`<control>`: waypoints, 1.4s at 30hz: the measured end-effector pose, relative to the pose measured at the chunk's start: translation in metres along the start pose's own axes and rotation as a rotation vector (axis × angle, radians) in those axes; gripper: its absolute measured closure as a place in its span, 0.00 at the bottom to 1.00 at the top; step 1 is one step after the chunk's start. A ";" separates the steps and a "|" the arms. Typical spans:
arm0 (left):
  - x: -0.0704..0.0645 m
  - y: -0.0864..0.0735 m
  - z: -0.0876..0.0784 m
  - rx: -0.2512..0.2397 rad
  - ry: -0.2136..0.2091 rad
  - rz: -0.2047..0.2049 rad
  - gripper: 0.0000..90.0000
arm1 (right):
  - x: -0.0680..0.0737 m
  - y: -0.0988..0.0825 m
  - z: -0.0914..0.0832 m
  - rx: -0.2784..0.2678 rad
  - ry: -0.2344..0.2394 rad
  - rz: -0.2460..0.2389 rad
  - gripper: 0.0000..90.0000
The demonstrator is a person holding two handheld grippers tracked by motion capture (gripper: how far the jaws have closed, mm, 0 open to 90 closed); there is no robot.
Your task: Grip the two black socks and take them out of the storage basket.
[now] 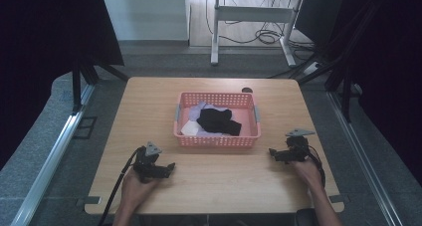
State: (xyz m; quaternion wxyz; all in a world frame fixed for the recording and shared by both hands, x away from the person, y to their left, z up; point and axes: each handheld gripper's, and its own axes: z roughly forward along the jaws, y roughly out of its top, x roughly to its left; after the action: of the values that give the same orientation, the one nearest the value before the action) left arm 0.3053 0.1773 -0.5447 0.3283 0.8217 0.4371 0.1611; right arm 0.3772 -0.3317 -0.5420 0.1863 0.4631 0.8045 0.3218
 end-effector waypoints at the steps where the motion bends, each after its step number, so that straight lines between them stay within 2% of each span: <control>1: 0.000 0.000 0.000 0.000 0.000 0.000 0.12 | 0.000 0.000 0.000 -0.001 0.001 0.000 0.00; 21: 0.000 0.000 0.000 0.000 0.000 0.000 0.12 | 0.000 0.000 0.001 0.001 0.002 -0.003 0.00; 27: 0.000 0.000 0.000 0.000 0.000 0.000 0.12 | -0.002 0.001 0.000 0.011 0.019 -0.012 0.00; 31: 0.000 0.000 0.000 -0.003 0.000 -0.006 0.12 | -0.001 0.002 -0.001 0.019 0.012 -0.028 0.00; 38: -0.001 0.000 0.000 -0.006 0.000 -0.011 0.12 | 0.003 0.009 -0.011 -0.041 0.026 -0.059 0.00; 42: -0.001 0.000 0.000 -0.006 0.001 -0.012 0.12 | 0.005 0.013 -0.013 -0.044 0.032 -0.064 0.00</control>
State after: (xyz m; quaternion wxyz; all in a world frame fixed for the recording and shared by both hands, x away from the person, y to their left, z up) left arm 0.3050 0.1766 -0.5451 0.3316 0.8180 0.4416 0.1608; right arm 0.3749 -0.3272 -0.5233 0.1939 0.4276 0.8145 0.3408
